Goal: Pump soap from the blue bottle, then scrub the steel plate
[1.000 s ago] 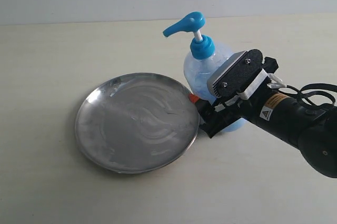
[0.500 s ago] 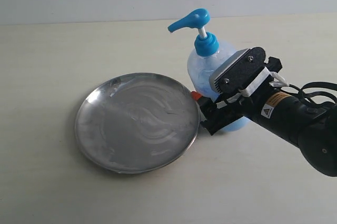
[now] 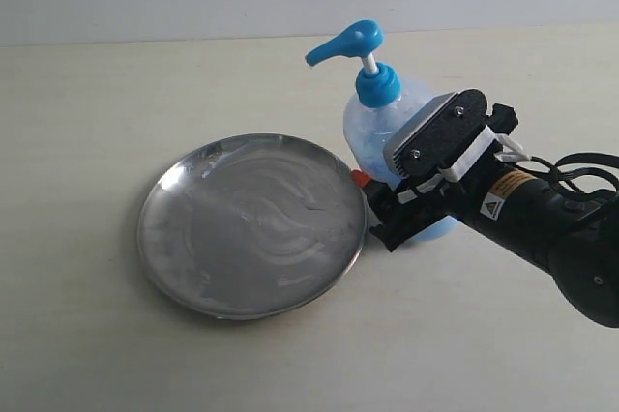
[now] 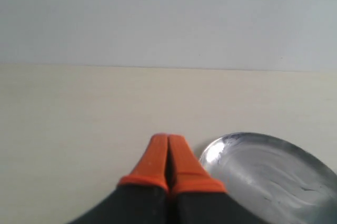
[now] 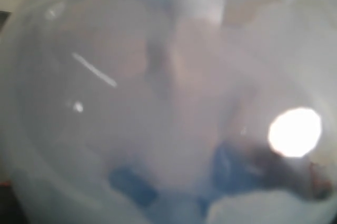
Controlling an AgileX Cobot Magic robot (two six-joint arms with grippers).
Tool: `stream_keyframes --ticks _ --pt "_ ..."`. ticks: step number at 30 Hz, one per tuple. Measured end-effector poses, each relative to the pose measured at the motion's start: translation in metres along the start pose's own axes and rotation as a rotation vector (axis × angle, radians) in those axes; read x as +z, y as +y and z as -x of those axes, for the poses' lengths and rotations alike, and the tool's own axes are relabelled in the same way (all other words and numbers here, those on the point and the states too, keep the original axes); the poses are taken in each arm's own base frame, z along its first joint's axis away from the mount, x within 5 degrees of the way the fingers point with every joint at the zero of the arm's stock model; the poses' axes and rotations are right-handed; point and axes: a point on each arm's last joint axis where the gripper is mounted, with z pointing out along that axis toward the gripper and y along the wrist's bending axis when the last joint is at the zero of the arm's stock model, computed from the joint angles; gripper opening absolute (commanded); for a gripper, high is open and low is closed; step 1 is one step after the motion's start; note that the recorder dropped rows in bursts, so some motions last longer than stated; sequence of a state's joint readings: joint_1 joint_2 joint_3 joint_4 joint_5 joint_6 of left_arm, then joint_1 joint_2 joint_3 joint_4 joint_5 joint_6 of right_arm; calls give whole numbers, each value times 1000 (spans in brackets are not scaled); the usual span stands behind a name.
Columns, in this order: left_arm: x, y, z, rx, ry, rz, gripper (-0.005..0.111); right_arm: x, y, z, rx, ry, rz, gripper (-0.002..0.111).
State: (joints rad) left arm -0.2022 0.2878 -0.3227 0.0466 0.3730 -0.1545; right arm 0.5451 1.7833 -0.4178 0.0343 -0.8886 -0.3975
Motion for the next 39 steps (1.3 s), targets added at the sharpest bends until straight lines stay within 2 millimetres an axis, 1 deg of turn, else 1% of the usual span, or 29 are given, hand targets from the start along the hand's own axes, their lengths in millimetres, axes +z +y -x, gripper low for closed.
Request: stream_keyframes --ticks 6,11,18,22,39 --pt "5 -7 35 32 -15 -33 0 0 1 1 -18 -10 14 0" --pt "13 -12 58 51 -14 -48 0 0 2 1 -26 -14 23 0" --pt "28 -17 84 66 0 -50 0 0 3 1 -32 -17 30 0" --pt "34 -18 86 69 13 -48 0 0 3 1 -30 -17 30 0" --pt "34 -18 86 69 13 -48 0 0 3 1 -21 -19 31 0"
